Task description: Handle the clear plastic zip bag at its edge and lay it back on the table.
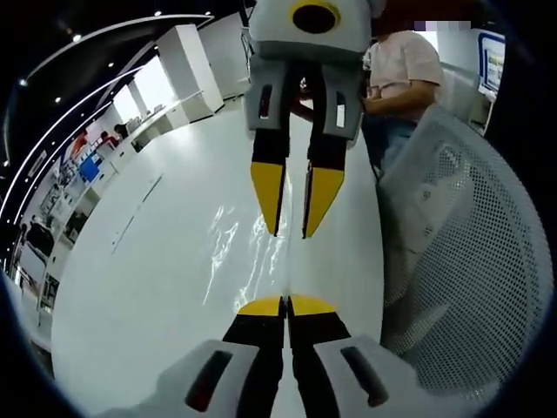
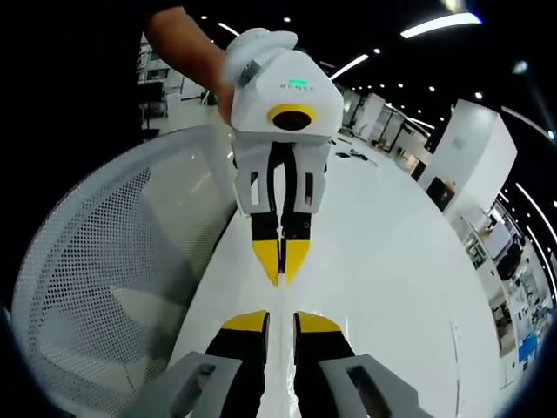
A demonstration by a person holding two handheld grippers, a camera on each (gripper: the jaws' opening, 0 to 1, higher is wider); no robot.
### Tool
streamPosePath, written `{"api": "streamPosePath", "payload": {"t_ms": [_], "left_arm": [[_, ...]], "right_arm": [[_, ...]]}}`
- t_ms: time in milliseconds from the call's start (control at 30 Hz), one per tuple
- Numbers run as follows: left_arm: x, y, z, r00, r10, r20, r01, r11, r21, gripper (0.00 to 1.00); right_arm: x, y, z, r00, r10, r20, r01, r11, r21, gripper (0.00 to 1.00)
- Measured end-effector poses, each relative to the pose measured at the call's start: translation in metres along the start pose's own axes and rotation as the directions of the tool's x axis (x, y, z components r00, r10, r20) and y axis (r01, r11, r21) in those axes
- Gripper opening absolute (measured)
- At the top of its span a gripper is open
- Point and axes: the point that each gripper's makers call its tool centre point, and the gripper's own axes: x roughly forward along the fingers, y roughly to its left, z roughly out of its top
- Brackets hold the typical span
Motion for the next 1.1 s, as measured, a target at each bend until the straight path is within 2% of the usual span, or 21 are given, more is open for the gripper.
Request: {"api": "streamPosePath", "payload": {"t_ms": [467,800,1100], "left_arm": [[0.002,-0.002,0.002,1.000,-0.010,-0.001,0.010,1.000,0.018,0.00],[0.002,-0.004,0.004,1.000,-0.015,0.004,0.015,1.000,0.027,0.00],[0.005,-0.006,0.002,1.000,-0.019,0.009,0.019,0.999,0.035,0.00]], "right_arm": [[0.015,0.002,0.011,1.000,0.021,0.015,-0.020,1.000,-0.010,0.07],[0.023,0.005,0.013,0.999,0.043,0.001,-0.043,0.999,-0.027,0.04],[0.029,0.005,0.009,0.999,0.045,-0.029,-0.045,0.999,-0.007,0.00]]}}
